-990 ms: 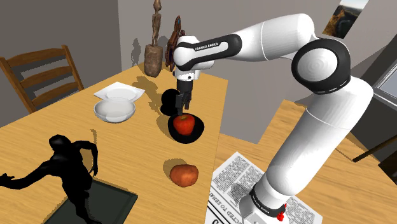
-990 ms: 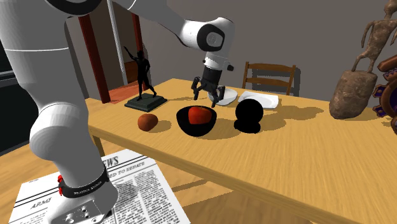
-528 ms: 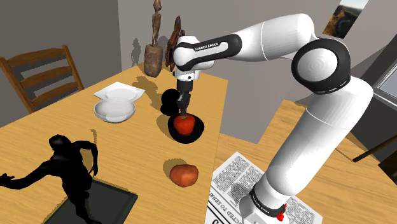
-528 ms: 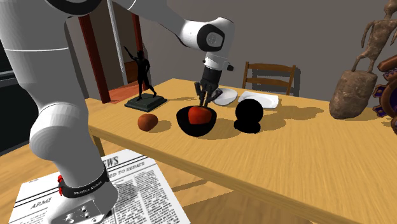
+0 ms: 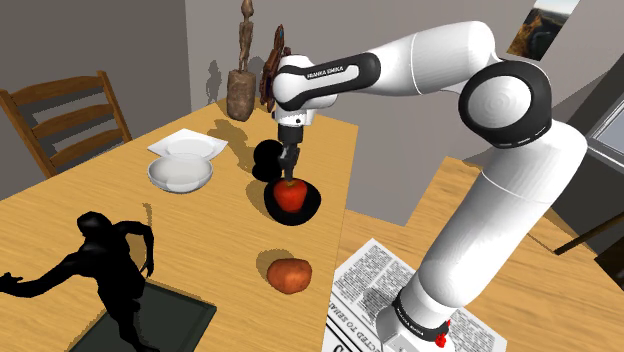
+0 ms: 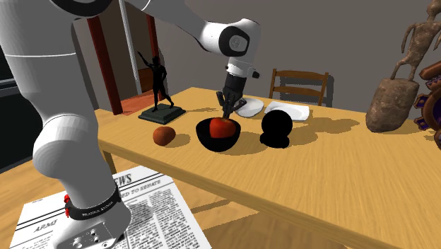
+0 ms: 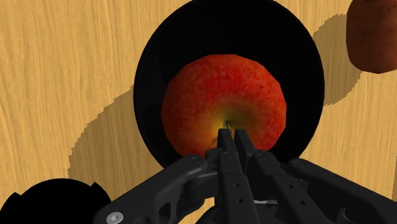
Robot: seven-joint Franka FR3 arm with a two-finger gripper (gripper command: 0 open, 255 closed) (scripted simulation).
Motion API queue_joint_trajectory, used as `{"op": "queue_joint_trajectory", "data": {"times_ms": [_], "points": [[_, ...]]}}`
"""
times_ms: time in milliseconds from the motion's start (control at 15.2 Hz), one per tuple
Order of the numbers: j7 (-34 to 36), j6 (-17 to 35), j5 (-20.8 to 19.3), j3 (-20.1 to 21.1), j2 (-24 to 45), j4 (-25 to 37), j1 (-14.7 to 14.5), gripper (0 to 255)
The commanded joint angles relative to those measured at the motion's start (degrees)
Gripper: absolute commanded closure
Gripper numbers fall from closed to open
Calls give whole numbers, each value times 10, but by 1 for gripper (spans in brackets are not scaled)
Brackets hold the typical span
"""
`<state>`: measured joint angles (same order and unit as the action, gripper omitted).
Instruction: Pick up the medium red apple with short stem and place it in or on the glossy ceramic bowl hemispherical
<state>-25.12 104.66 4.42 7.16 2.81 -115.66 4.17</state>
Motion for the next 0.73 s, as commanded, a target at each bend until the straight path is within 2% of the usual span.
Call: {"op": "queue_joint_trajectory", "data": {"times_ms": [0,660], "points": [[1,-11,0,0,-4,7,0,255],[4,-85,1,-1,-22,63,1,255]]}}
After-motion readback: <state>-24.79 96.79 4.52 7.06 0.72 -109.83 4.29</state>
